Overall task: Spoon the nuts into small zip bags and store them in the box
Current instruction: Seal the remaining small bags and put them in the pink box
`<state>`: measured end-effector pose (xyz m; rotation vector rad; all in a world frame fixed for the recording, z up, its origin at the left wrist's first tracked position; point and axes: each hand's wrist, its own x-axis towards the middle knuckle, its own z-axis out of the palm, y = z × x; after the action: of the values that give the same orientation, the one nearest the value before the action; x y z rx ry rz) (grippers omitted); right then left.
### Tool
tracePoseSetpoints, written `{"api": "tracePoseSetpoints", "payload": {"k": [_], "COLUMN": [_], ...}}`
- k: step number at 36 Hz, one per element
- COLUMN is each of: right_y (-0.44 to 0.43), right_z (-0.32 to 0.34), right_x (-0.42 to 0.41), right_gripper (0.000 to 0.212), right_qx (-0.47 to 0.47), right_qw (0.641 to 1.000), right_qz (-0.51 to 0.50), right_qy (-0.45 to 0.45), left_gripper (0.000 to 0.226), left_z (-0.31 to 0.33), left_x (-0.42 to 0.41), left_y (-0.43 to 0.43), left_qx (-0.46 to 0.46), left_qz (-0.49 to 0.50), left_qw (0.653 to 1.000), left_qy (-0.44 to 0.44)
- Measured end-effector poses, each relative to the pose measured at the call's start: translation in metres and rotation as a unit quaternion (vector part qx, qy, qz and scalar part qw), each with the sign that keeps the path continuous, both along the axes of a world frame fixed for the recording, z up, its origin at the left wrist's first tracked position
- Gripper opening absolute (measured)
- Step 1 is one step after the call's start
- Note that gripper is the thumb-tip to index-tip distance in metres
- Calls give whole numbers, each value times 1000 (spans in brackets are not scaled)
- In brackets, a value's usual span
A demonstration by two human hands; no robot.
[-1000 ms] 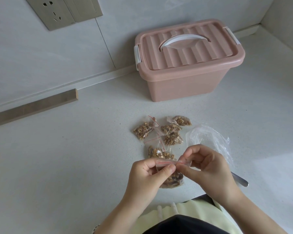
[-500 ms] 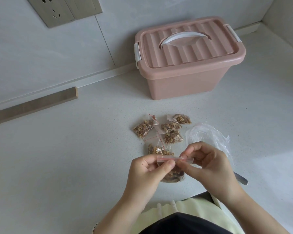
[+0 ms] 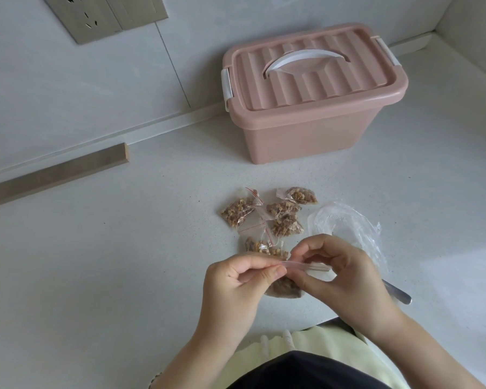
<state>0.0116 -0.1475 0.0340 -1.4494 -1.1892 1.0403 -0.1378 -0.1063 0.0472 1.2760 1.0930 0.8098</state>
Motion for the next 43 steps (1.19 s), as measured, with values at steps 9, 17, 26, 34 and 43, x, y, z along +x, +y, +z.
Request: {"api": "tracePoseSetpoints", "payload": {"k": [9,17,26,34,43], "right_y": [1,3,6,13,26], "right_z": [2,-4,-9,-19,-19], "right_x": [-4,-6,-7,-2,12], "right_gripper": [11,17,16,22,25], "right_qx": [63,66,81,75,98], "right_qw": [997,986,961,967,935], "right_qz": [15,46,79,86,96], "right_qy": [-51,-144,-253,-227,-327], "left_gripper": [25,15,12,18,6], "left_z": [-1,-10,-13,-22,-30], "left_x": [-8,-11,-18,-16,-14], "left_y": [3,0,5,7,22], "left_qx": [43,135,184,224,187], "left_qz": [-45,-20,-81,-58,-17], "left_qw": [997,988,972,960,973], "left_qy": [35,68,120,159,137]}}
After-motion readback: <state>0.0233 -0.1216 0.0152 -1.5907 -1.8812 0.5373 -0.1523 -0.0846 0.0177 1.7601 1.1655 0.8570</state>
